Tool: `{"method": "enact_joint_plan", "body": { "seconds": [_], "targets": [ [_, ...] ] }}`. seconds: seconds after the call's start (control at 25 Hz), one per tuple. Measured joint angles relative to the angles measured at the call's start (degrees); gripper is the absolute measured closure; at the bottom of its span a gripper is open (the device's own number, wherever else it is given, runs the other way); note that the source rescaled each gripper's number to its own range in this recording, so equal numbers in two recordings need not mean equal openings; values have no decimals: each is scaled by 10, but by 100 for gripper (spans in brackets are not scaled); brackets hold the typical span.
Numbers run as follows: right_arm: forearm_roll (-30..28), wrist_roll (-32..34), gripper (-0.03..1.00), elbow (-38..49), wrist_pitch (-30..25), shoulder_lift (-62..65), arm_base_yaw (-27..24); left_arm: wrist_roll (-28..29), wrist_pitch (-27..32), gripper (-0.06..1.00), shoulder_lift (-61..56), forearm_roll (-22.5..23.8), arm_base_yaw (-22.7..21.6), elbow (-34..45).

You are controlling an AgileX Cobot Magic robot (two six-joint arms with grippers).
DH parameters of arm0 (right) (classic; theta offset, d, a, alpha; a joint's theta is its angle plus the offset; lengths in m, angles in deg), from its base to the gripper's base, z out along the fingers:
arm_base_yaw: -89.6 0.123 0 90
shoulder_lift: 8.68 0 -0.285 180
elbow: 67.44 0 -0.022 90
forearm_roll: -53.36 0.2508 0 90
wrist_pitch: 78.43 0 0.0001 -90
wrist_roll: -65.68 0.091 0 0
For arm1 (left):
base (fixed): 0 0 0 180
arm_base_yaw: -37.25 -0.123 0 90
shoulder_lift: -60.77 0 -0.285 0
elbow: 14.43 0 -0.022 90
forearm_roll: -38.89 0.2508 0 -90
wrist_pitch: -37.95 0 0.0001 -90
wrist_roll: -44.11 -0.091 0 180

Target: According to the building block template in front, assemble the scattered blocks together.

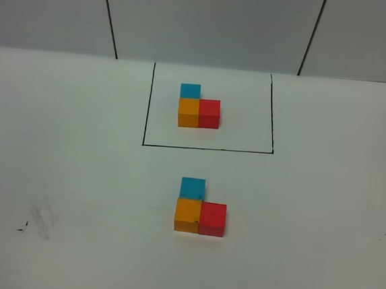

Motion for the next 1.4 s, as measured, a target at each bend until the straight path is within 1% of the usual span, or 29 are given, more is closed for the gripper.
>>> {"method": "enact_joint_plan", "body": {
  "seconds": [0.12, 0.24, 0.4, 0.6, 0.72, 0.84, 0.96, 1.12, 1.28, 1.4],
  "targets": [
    [-7, -59, 2, 23, -3, 66, -45, 0, 0, 34, 0, 0, 0, 0],
    [-19, -72, 2, 57, -4, 144, -55, -1, 0, 34, 0, 0, 0, 0],
    [-1, -74, 2, 118, -4, 270, -55, -1, 0, 34, 0, 0, 0, 0],
    [57, -77, 2, 228, -4, 409, -55, -1, 0, 34, 0, 0, 0, 0],
    [108, -108, 2, 303, -5, 483, -55, -1, 0, 34, 0, 0, 0, 0],
    [160, -145, 5, 381, -1, 555, -55, -1, 0, 34, 0, 0, 0, 0],
    [207, -134, 10, 456, 16, 622, -55, -1, 0, 34, 0, 0, 0, 0],
    [248, -82, 17, 549, 41, 688, -55, -1, 0, 34, 0, 0, 0, 0],
    [283, -53, 21, 613, 46, 692, -55, -1, 0, 34, 0, 0, 0, 0],
    [313, -47, 23, 656, 66, 692, -55, -1, 0, 34, 1, 0, 0, 0]
  ]
}}
